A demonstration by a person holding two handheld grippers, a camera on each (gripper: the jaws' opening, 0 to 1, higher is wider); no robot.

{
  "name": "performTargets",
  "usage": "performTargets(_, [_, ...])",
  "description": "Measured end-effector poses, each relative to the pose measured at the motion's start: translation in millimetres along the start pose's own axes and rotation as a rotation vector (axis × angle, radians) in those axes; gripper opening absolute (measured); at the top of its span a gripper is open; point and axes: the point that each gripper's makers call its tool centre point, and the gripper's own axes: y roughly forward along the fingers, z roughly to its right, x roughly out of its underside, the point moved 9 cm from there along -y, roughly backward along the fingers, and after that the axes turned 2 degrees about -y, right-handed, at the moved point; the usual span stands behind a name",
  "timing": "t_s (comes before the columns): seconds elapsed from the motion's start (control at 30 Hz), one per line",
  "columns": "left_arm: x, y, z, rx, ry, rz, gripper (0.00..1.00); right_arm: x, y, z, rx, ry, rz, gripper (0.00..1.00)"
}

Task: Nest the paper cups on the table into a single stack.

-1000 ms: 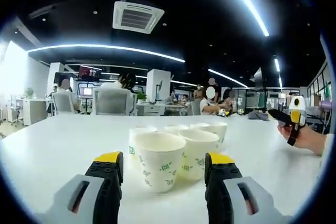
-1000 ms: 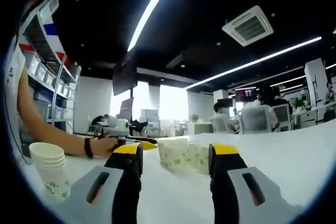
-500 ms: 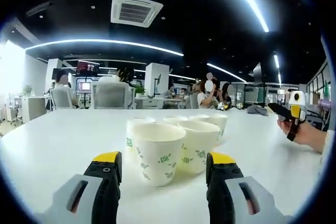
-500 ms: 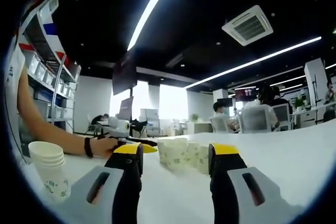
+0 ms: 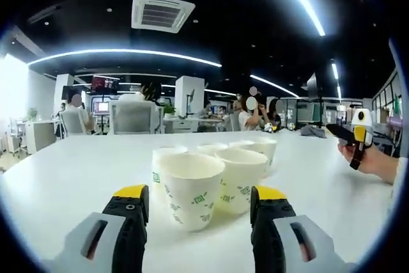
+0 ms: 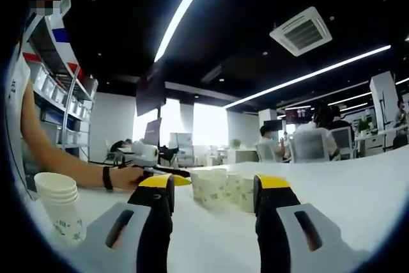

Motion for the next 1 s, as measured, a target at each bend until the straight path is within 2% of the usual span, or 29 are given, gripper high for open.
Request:
performTargets(0.17, [0.3, 5.5, 6.5, 0.013, -0.010, -0.017, 0.69, -3.6, -4.0, 3.2, 0.010, 0.005, 0.015, 0.52])
performTargets(0.3, [-4.5, 13.2, 9.2, 0.026, 0.033, -0.044, 0.69, -5.9, -4.2, 4.1, 0.013, 0.005, 0.025, 0.52])
performTargets(0.43, [-6.2, 20.6, 5.5, -0.004, 0.037, -0.062, 0.69, -6.5, -5.0, 4.2, 0.014, 0.007, 0.028, 0.52])
performTargets(0.67, [-7.0, 33.8, -13.4, -0.066, 0.022, -0.064, 0.66, -7.5, -6.0, 6.3, 0.016, 0.007, 0.032, 0.52])
performTargets(0.83, [-5.0, 39.4, -24.3, -0.065, -0.002, -0.055, 0.63, -7.8, -6.0, 7.2, 0.016, 0.005, 0.033, 0.51])
performTargets(1.0, [-3.4, 36.8, -16.7, -0.057, 0.039, -0.049, 0.58, -7.9, -6.4, 7.8, 0.017, 0.004, 0.031, 0.51])
